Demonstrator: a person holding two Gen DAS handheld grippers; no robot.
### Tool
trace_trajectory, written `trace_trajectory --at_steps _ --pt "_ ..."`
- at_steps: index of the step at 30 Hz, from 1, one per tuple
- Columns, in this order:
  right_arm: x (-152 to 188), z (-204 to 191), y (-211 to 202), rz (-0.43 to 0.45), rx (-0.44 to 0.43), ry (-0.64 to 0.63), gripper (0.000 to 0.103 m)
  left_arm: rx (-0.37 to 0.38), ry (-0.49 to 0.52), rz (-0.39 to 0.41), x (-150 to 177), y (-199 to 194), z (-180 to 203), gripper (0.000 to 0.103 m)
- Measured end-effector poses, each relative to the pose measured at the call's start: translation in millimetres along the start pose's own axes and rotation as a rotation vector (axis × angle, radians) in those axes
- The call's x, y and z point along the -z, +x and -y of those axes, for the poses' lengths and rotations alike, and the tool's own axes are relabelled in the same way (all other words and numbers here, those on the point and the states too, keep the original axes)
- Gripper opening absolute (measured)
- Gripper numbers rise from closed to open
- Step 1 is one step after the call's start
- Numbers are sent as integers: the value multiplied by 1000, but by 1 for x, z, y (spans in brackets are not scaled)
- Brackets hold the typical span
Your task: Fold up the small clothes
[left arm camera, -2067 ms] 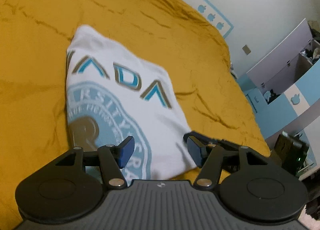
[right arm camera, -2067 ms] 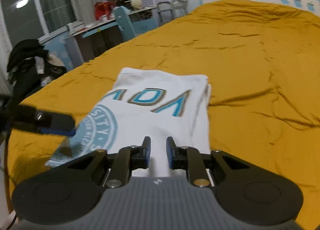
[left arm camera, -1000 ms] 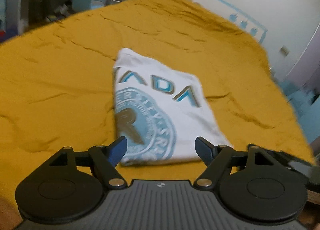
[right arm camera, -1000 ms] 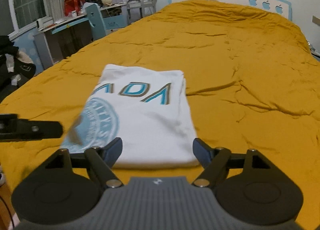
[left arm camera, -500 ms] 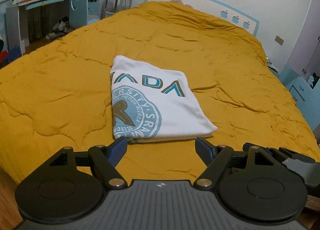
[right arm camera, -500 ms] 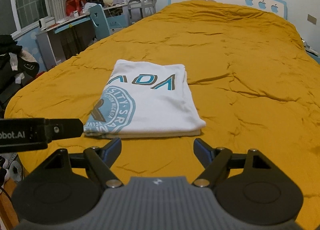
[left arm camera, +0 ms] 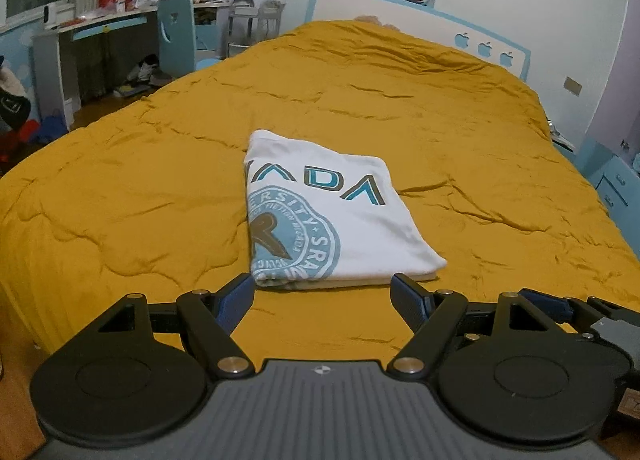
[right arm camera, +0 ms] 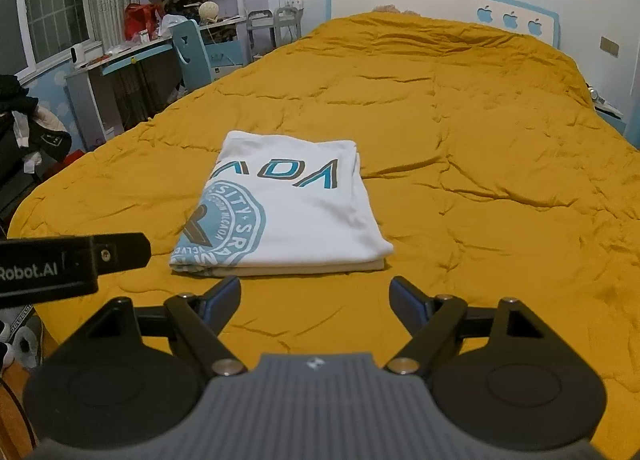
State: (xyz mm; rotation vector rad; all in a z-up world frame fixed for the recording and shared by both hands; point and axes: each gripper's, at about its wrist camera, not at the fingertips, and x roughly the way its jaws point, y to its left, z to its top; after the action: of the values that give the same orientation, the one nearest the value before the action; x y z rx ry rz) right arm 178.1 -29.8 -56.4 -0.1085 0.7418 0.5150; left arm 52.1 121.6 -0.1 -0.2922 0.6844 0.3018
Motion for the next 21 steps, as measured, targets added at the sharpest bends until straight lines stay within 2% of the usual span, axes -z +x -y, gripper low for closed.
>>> trace_trajectory --at_steps 5,10,16,21 --pt "-1 -4 -3 3 6 -9 78 -34 -20 24 1 -4 -7 91" --pt "-2 -8 -5 5 6 -12 79 -1 -65 -59 -1 2 -17 91" --pt "-2 -10 -4 -6 8 -13 79 -95 7 -63 5 5 -12 91" --pt "-3 -10 0 -12 8 -14 79 -89 11 -68 6 5 -14 91"
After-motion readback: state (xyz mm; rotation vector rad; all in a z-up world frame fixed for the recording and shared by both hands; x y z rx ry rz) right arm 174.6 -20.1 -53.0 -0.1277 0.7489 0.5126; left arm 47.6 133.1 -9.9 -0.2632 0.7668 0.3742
